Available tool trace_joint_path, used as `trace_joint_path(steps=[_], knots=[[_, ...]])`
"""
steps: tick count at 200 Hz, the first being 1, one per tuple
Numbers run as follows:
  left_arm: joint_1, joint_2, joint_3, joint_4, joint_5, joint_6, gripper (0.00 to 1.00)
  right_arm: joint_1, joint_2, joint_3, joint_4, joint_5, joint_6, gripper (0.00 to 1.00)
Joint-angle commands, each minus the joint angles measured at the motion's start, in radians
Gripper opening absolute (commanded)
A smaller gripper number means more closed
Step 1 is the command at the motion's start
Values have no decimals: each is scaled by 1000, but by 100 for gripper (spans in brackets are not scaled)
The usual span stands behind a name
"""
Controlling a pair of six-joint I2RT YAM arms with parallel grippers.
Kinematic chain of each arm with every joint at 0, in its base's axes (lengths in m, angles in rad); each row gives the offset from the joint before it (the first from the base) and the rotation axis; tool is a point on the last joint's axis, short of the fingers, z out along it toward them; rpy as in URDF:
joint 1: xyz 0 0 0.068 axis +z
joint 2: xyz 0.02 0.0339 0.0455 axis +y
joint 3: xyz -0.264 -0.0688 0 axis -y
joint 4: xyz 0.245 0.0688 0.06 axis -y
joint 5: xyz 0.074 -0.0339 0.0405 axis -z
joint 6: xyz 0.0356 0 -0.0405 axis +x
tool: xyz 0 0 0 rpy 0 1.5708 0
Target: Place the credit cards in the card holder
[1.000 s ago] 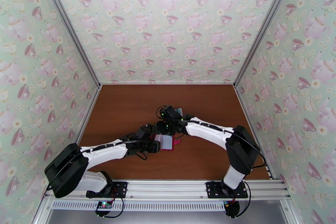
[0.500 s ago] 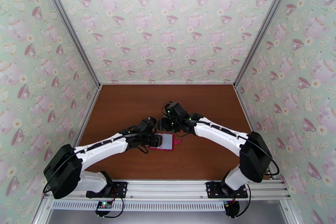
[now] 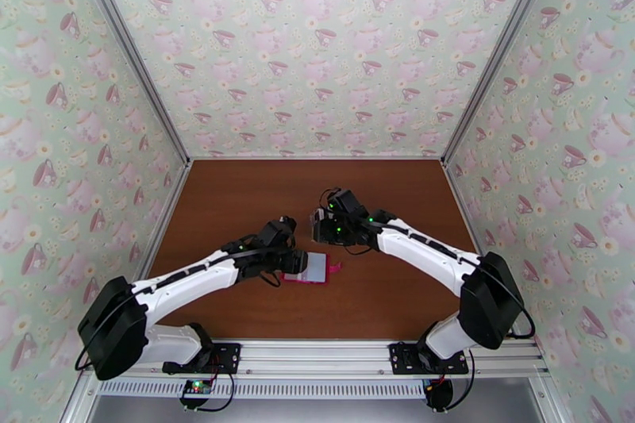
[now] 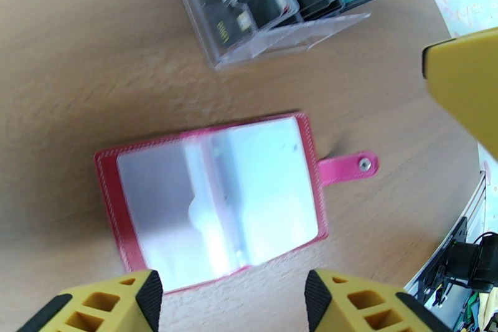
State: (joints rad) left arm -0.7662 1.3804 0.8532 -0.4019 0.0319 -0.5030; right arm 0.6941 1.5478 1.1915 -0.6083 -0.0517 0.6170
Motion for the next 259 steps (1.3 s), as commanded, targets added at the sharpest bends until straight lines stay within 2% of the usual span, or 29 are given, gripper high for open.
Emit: trace_joint_path(steps=[1, 77, 165, 259], knots=[[12, 50, 53, 45, -8, 24, 67, -27, -10, 67, -74, 62, -63, 53], [98, 245, 224, 111, 112, -14, 67, -119, 73, 211, -173, 127, -188, 56], [159, 399, 323, 143, 215, -91, 67, -140, 253, 380, -237, 192, -265, 60], [181, 503, 331, 199, 218, -132, 59, -142, 298, 387, -245, 209, -283, 60]])
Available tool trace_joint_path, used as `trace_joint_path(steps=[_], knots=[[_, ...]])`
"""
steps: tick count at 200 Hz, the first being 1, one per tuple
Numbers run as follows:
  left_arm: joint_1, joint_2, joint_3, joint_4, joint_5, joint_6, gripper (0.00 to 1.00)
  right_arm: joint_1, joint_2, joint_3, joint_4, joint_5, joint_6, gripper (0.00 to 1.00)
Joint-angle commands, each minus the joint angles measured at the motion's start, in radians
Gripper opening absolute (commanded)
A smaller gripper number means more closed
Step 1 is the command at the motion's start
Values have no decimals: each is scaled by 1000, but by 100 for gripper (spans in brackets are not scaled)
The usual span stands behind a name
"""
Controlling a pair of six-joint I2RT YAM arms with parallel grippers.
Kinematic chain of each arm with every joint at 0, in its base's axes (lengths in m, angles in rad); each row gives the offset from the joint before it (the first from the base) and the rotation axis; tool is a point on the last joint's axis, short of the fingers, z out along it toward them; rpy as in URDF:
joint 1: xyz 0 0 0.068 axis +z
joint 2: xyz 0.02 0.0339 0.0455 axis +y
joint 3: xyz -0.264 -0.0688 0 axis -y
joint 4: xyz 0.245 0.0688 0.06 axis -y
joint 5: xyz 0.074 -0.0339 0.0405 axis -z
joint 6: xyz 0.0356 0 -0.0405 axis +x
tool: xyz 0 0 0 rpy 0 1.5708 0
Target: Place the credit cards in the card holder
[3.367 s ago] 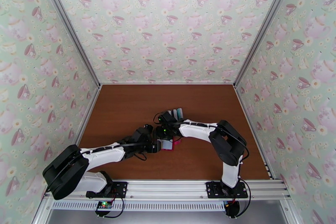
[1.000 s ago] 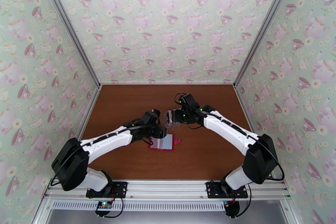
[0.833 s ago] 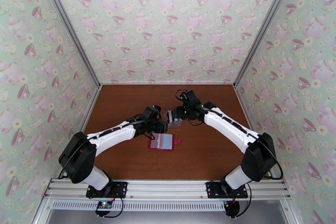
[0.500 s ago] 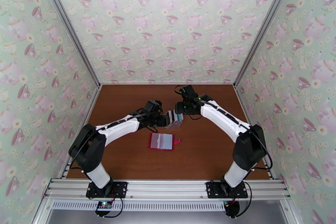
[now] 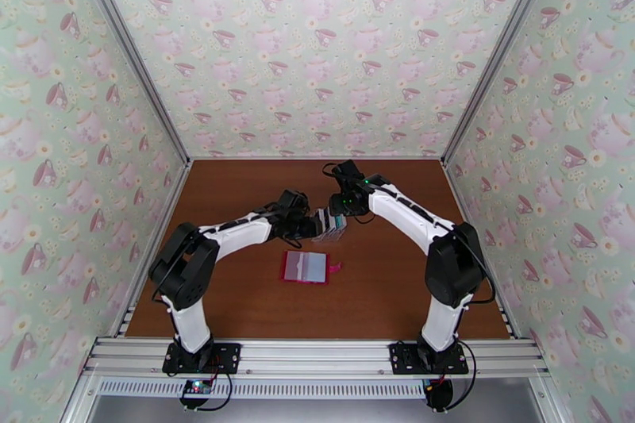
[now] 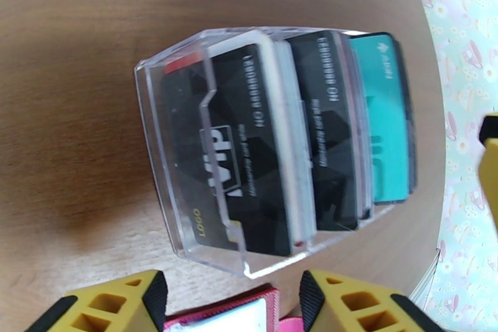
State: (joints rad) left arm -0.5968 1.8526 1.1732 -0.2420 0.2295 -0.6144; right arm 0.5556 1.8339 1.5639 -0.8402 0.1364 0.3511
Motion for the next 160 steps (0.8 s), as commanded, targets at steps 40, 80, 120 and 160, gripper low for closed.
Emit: trace_joint_path(steps=[40, 80, 120, 160], knots=[[20, 68, 7, 73, 46, -30, 58, -4, 14, -1, -10, 14, -18, 59], [21, 88, -10, 81, 38, -37, 57, -4, 27, 3, -13, 13, -27, 59], [22, 94, -38, 83, 33, -39, 52, -4, 52, -2, -14, 3, -32, 59], [21, 89, -66, 81, 29, -33, 51, -4, 61, -35, 8, -28, -29, 59]])
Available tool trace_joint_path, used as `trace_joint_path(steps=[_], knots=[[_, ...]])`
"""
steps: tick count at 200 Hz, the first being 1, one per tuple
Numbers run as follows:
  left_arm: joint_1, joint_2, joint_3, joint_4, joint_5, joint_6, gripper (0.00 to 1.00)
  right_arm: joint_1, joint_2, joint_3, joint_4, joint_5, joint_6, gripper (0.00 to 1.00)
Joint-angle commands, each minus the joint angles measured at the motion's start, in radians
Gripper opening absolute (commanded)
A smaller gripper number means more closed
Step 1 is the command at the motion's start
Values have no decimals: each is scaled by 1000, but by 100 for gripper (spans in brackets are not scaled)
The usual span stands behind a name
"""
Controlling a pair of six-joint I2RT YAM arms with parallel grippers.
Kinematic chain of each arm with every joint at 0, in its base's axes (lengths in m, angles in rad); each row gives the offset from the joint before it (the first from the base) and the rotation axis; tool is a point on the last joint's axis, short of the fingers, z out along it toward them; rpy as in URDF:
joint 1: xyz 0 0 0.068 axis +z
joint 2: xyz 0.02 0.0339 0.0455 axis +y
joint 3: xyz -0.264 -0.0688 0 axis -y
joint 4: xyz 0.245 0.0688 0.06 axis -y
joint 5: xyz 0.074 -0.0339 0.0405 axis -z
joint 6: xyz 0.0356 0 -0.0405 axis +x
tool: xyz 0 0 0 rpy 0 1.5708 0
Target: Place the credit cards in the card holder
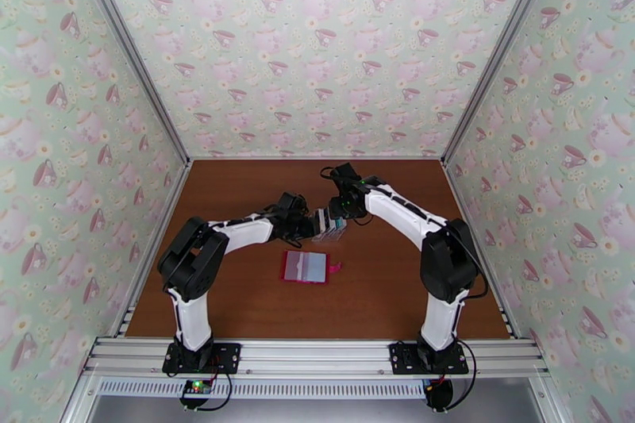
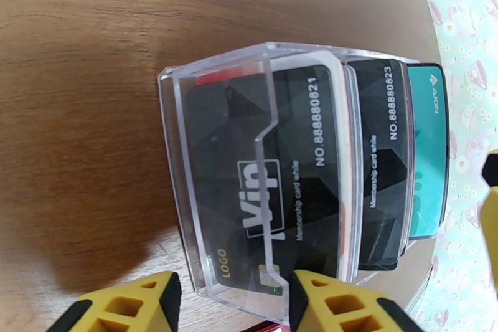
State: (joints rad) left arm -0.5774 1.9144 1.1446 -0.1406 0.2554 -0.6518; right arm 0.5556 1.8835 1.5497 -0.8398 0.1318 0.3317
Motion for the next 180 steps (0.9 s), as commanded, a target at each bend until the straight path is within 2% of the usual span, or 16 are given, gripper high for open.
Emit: trace_joint_path(steps=[1, 82, 106, 180], knots=[[2, 27, -38, -20, 2, 5, 51, -4, 11, -22, 8, -24, -10, 59], [1, 23, -40, -43, 3, 18, 50, -5, 10, -84, 38, -50, -13, 59], [4, 20, -40, -50, -25, 23, 50, -3, 18, -91, 47, -60, -18, 59], [8, 11, -47, -58, -28, 27, 49, -6, 40, -82, 39, -31, -19, 59]])
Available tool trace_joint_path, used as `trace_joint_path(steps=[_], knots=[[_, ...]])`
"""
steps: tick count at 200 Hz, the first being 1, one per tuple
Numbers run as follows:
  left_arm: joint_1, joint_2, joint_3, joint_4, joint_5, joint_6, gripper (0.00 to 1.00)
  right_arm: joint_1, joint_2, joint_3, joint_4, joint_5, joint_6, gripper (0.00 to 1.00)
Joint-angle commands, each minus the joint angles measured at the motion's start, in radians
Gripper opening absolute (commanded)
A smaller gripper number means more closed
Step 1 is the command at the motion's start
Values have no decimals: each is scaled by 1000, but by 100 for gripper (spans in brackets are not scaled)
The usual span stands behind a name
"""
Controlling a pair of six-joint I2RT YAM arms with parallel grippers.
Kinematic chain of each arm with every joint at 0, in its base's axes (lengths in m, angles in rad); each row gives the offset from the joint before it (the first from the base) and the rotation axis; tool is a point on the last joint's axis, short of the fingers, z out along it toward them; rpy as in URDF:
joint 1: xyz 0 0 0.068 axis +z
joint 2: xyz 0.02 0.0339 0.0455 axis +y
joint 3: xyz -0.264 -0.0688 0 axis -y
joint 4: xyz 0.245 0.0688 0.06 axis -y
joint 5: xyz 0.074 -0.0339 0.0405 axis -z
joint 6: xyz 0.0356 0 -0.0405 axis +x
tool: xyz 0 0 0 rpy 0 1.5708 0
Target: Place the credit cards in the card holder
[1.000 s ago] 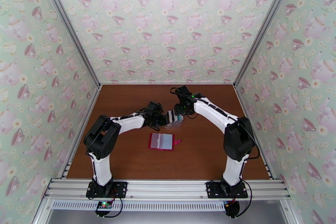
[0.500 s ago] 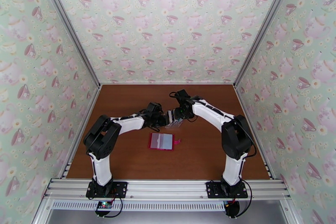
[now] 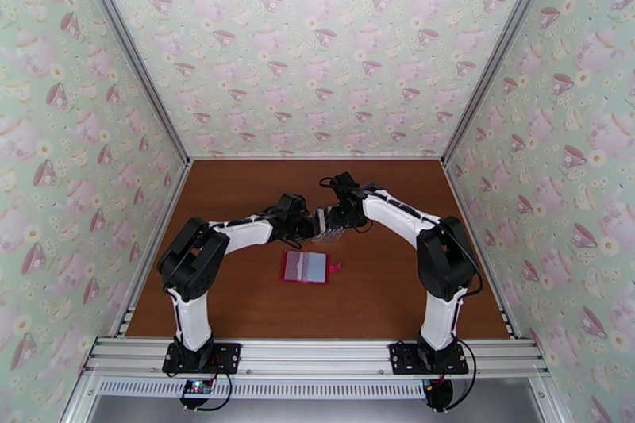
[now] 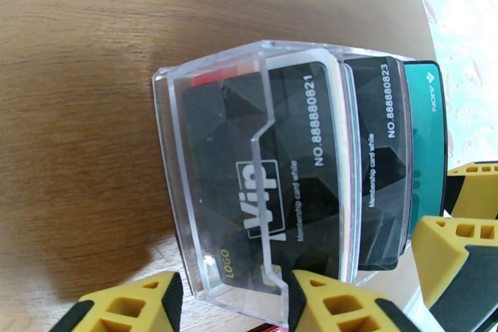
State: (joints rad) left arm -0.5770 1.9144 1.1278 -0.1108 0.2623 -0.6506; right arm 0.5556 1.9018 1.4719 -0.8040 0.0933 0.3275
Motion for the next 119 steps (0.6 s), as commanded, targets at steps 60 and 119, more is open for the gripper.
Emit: trace_joint_path(steps=[60, 119], knots=[[15, 8, -30, -95, -34, 33, 49, -20, 28, 10, -13, 16, -18, 59], [26, 5, -30, -98, -31, 37, 49, -30, 21, 5, -15, 7, -18, 58]])
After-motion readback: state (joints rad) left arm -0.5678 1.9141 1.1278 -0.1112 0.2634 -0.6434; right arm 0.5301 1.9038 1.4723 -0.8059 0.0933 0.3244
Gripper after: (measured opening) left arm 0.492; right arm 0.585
